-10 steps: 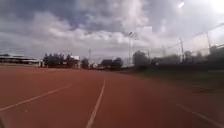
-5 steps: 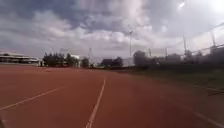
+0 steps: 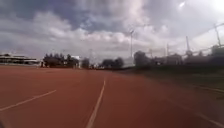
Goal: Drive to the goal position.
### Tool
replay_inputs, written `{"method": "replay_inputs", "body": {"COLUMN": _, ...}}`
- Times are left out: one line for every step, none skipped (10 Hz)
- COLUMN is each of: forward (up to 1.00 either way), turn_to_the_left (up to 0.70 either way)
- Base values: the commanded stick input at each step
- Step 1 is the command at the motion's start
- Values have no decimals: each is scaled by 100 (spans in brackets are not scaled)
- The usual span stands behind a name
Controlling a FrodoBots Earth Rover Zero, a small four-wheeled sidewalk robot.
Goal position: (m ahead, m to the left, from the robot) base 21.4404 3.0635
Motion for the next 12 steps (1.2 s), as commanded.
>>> {"method": "replay_inputs", "body": {"forward": 70, "turn_to_the_left": 0}}
{"method": "replay_inputs", "body": {"forward": 70, "turn_to_the_left": 0}}
{"method": "replay_inputs", "body": {"forward": 70, "turn_to_the_left": 0}}
{"method": "replay_inputs", "body": {"forward": 70, "turn_to_the_left": 0}}
{"method": "replay_inputs", "body": {"forward": 70, "turn_to_the_left": 0}}
{"method": "replay_inputs", "body": {"forward": 70, "turn_to_the_left": 0}}
{"method": "replay_inputs", "body": {"forward": 70, "turn_to_the_left": 0}}
{"method": "replay_inputs", "body": {"forward": 70, "turn_to_the_left": 0}}
{"method": "replay_inputs", "body": {"forward": 70, "turn_to_the_left": 0}}
{"method": "replay_inputs", "body": {"forward": 70, "turn_to_the_left": 0}}
{"method": "replay_inputs", "body": {"forward": 70, "turn_to_the_left": 0}}
{"method": "replay_inputs", "body": {"forward": 70, "turn_to_the_left": 0}}
